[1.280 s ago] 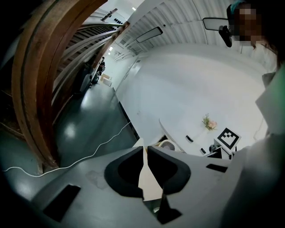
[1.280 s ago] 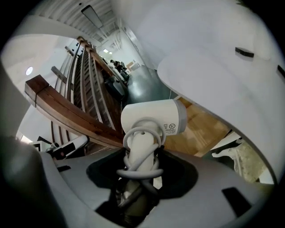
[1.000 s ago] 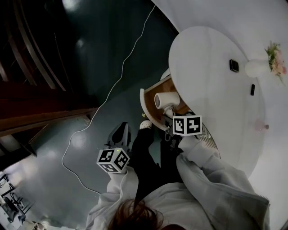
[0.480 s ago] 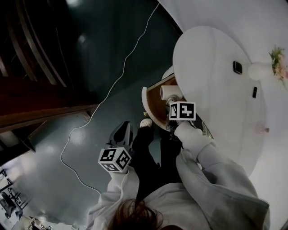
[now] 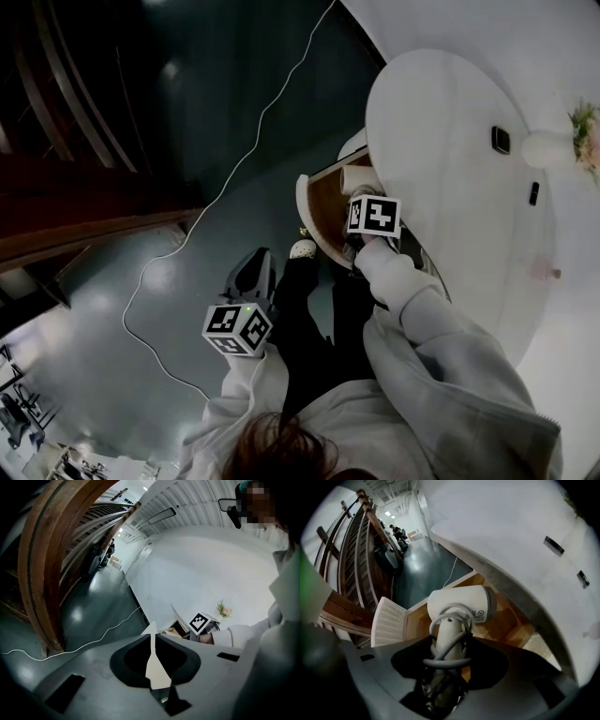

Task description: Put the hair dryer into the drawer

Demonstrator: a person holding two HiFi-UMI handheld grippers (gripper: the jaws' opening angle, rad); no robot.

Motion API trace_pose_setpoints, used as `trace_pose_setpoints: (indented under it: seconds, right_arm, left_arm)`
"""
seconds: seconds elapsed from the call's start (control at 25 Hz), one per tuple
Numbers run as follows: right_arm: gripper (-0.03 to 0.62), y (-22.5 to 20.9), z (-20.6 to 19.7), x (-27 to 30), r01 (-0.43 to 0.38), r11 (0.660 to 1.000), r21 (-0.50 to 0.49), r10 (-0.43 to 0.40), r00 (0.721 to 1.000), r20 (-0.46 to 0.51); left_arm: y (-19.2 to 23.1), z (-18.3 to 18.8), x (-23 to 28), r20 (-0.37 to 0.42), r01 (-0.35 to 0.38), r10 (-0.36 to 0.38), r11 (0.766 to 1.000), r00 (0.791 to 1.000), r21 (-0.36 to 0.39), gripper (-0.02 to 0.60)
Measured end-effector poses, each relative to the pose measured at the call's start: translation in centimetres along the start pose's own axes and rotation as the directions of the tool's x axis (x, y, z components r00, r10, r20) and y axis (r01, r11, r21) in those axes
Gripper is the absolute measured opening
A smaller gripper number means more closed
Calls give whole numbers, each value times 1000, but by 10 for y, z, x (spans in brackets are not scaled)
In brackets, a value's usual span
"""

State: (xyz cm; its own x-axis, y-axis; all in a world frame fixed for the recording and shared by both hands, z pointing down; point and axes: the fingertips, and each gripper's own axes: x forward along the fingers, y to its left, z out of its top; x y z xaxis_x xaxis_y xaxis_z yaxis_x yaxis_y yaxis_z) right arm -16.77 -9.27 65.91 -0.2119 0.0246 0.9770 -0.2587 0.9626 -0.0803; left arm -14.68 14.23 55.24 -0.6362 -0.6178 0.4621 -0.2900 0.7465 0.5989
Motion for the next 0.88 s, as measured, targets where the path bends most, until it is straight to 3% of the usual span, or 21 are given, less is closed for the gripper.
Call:
trace_pose_setpoints:
  seconds: [0.32,0.56,0.88]
  right_arm:
    - [276,-11,2,14,69,997,-22,-69,998,-12]
    - [276,-6,-2,28,74,992,-105,-79,996,-44]
    - [278,-16,2,47,96,986,-138,-108,990,-87]
  left_arm:
    - [10,-1,-5,-5,-26,26,1000,1000,-10,37]
    - [12,-8,-10,-16,-38,38,999,999,-19,37]
    - [20,-17,-16,-15,-73,72,996,997,-53,37]
